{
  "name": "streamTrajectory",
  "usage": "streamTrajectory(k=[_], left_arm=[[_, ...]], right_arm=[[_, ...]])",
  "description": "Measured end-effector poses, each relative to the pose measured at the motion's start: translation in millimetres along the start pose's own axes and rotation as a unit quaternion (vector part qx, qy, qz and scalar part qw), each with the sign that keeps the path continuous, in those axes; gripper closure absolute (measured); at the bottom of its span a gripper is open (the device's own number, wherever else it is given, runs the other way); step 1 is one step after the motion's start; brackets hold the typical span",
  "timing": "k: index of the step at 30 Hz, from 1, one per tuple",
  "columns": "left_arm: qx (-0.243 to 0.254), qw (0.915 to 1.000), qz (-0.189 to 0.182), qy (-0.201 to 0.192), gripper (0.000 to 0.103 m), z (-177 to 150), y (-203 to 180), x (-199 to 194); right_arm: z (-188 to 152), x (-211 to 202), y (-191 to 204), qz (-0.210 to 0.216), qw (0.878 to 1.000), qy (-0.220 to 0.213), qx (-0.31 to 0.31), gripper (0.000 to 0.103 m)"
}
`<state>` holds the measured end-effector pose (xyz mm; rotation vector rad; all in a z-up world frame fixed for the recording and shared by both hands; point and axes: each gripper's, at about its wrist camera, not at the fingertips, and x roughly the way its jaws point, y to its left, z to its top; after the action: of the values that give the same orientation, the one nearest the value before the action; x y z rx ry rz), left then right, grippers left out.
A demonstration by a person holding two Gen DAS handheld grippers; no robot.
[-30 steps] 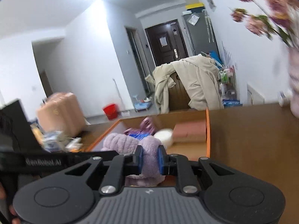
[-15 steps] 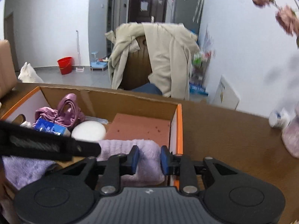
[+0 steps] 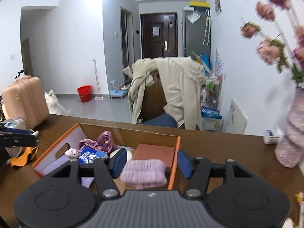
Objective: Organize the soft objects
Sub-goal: 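Move both tools back toward the white-and-yellow plush alpaca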
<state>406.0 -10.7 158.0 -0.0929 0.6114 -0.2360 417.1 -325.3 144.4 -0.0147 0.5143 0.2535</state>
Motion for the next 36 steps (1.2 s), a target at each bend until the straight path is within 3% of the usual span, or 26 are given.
streamTrajectory(k=[5,11,14,16,19,21,24,28,31,36], left_arm=[[0.013,0.9991,0.032,-0.026,0.017,-14,7,-59],[0.029,0.9964,0.046,-0.065,0.011,-34,1,-107],[0.049,0.993,0.063,-0.087,0.007,-72,-9,-129],[0.06,0.9924,0.047,-0.097,0.005,-108,-16,-146],[0.075,0.9938,0.011,-0.082,0.002,-154,-24,-163],[0.068,0.9946,0.005,-0.078,0.001,-180,-24,-171],[0.021,0.9979,0.014,-0.059,0.0,-197,-15,-170],[0.013,0.9976,0.023,-0.064,0.0,-194,-11,-161],[0.013,0.9976,0.011,-0.068,0.0,-185,-14,-148],[0.011,0.9985,-0.014,-0.053,0.001,-162,-22,-97]], right_arm=[[-10,-66,14,0.019,0.999,-0.03,-0.019,0.037],[-23,-103,38,0.026,0.998,-0.052,-0.007,0.037],[-53,-124,50,0.034,0.997,-0.062,0.011,0.032],[-84,-142,61,0.032,0.997,-0.064,0.023,0.028],[-133,-162,73,0.041,0.997,-0.049,0.038,0.026],[-162,-171,75,0.052,0.997,-0.023,0.059,0.023],[-188,-178,73,0.047,0.998,0.025,0.039,0.023],[-186,-183,62,0.005,0.999,0.027,0.034,0.023],[-177,-174,60,0.027,0.999,0.014,0.041,0.023],[-149,-114,56,0.08,0.996,0.008,0.048,0.024]])
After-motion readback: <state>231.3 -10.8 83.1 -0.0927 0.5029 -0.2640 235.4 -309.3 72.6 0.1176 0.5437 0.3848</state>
